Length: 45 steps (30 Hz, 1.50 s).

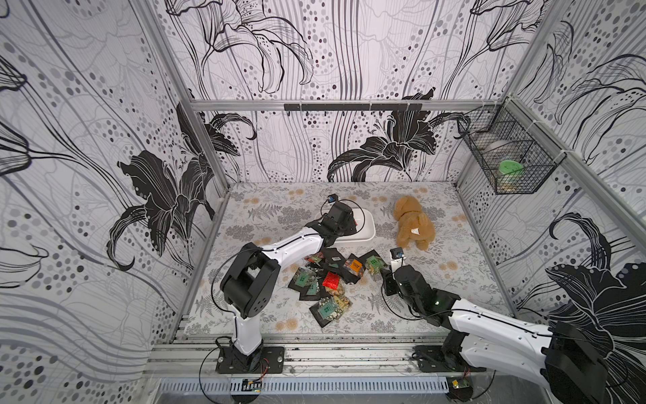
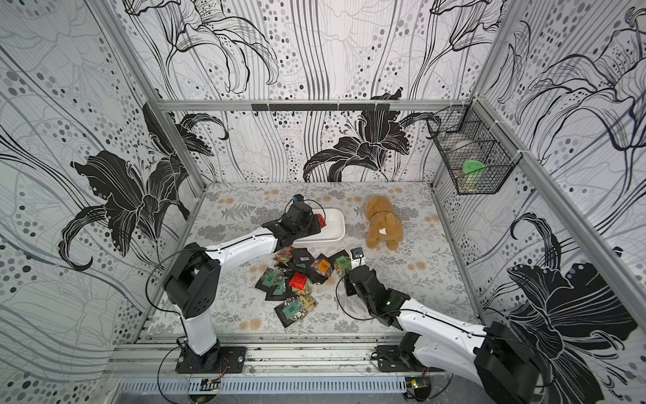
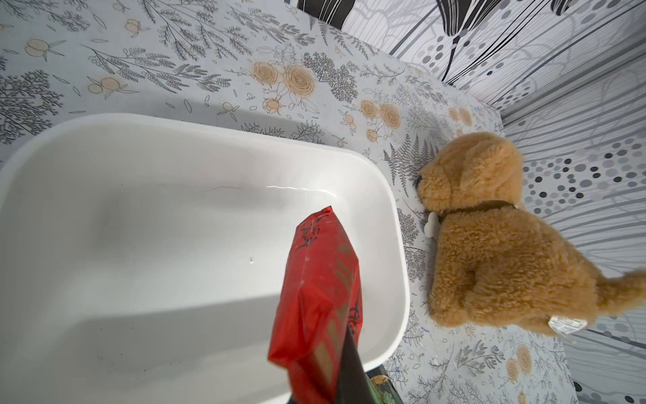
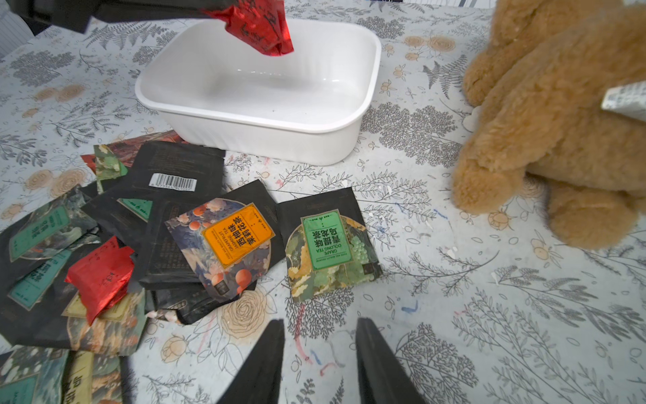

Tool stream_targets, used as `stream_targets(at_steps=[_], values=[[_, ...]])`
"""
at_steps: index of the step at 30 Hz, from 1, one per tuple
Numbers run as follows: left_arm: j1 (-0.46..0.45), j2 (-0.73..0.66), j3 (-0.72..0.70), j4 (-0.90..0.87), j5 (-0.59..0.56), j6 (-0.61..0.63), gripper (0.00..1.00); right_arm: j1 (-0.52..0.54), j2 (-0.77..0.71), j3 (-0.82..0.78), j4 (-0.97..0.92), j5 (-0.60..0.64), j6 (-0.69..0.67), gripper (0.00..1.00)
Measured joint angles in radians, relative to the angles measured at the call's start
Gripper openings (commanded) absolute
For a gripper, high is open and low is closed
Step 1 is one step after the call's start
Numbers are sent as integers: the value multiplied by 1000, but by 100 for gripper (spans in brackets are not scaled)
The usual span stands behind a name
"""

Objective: Put the tea bags into the storage box
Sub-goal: Place the tea bag in the storage box, then pick up the tea bag from the center of the board.

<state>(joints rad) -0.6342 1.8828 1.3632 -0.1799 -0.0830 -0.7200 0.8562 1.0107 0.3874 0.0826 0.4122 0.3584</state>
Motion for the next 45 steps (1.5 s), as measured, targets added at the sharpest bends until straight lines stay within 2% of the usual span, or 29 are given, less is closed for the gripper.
stream_targets(at_steps=[1, 2, 3, 6, 11, 15, 18, 27, 32, 38, 42, 45], values=[[4, 10, 4, 0, 2, 3, 23, 0, 3, 0, 0, 0, 0, 39], [9, 16, 9, -4, 5, 6, 38, 0, 6, 0, 0, 0, 0, 39], [12, 18, 13, -9, 5, 8, 48, 0, 8, 0, 0, 0, 0, 39], [18, 14, 24, -18, -18, 20, 70, 0, 13, 0, 0, 0, 0, 39], [26, -50, 11, -61, -120, 42, 79, 0, 16, 0, 0, 0, 0, 39], [26, -195, -65, -69, -205, 45, 81, 0, 16, 0, 0, 0, 0, 39], [26, -329, -144, -61, -220, 40, 82, 0, 16, 0, 0, 0, 0, 39], [16, -697, -529, 31, -70, -66, 83, 0, 27, 2, 0, -7, 0, 40], [-45, -848, -698, 64, -27, -157, 83, 0, 77, 69, -17, -39, -1, 41], [-176, -923, -817, 152, -34, -270, 82, -30, 186, 213, 11, -126, -8, 41], [-262, -911, -904, 238, -59, -360, 79, -106, 273, 220, 65, -241, -8, 37], [-324, -866, -941, 292, -90, -427, 75, -126, 337, 220, 76, -311, -8, 37]])
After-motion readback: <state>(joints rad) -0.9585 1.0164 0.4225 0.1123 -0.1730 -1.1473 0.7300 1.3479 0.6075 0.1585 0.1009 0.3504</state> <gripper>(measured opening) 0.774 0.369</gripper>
